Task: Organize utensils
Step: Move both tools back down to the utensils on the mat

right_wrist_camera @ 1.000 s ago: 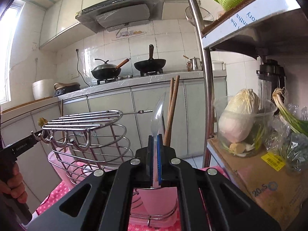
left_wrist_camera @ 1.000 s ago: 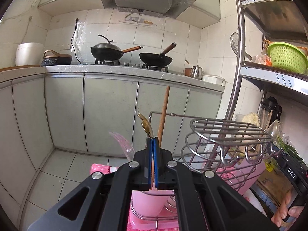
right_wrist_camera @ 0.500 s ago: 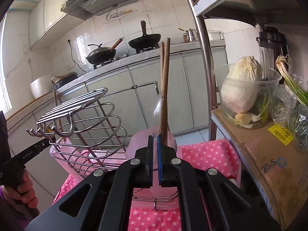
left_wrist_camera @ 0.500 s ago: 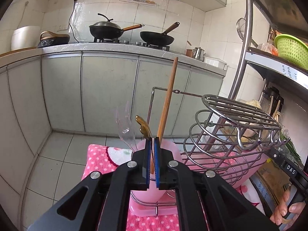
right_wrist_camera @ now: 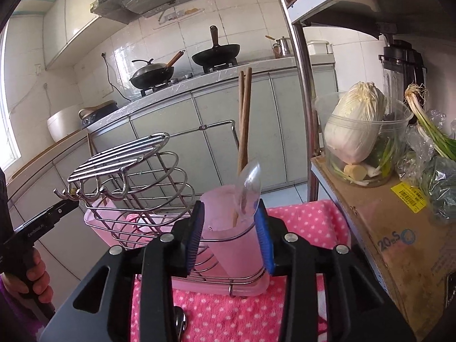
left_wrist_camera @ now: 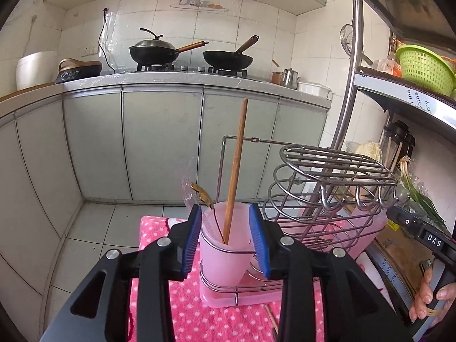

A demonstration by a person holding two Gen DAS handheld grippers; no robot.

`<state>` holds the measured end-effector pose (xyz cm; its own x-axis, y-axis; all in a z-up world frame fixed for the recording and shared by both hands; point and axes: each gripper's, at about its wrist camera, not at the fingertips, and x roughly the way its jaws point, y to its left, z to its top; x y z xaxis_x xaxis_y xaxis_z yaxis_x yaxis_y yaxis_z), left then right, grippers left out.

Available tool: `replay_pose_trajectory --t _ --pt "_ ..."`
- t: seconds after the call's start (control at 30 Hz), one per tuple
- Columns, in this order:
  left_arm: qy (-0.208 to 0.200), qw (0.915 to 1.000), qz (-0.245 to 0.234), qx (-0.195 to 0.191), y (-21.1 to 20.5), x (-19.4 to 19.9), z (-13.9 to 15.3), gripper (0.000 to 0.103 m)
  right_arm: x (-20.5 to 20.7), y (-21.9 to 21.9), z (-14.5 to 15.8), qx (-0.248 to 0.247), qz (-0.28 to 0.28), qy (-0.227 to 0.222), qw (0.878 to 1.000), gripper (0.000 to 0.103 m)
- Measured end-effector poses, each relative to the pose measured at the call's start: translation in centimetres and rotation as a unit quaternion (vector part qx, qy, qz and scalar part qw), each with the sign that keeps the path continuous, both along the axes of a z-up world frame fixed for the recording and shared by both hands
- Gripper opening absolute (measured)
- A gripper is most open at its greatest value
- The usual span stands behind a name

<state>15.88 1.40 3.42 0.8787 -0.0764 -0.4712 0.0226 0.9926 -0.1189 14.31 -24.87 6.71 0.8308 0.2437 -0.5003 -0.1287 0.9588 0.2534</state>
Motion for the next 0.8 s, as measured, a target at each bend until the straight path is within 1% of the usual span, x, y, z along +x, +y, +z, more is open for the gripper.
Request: replay_pose_trajectory --t 0.2,0.3,0.4,0.53,0.67,0.73,0.8 --pt "0.007 1.0 0.001 -0.003 0.2 -1.9 0.5 0.034 -1.8 -1.0 0.5 0.012 -0.007 0.006 1.0 0.037" --pt "0.017 0.9998 -0.002 -0.009 0.3 -3.2 0.3 0.034 -3.1 -1.6 0.1 0.026 -0.008 0.017 0.999 0.037" --pt "0.035 0.9992 -0.008 -0.017 0.1 -4.3 -0.4 0.034 -4.4 -1.8 -0.6 0.036 -0.004 0.034 0.999 0.037" --pt "0.082 0.9955 -0.026 -0.04 -0.3 -5.4 -2.5 0.034 -5.9 -1.4 -2.0 0.05 0.011 0.066 0.997 0.037" --pt "0.143 0.9867 -0.049 -0.059 -1.4 -5.8 -5.2 0.033 -6.7 -0.9 -3.8 0.055 0.022 0.105 0.993 0.037" --pt "0.187 0.9786 -0.055 -0.065 -2.0 -5.6 -6.9 0.031 -7.1 -0.7 -4.7 0.057 0.027 0.123 0.99 0.037" --pt "0.237 0.9665 -0.062 -0.075 -2.6 -5.1 -8.8 0.025 -7.6 -0.4 -5.4 0.056 0.03 0.136 0.989 0.037"
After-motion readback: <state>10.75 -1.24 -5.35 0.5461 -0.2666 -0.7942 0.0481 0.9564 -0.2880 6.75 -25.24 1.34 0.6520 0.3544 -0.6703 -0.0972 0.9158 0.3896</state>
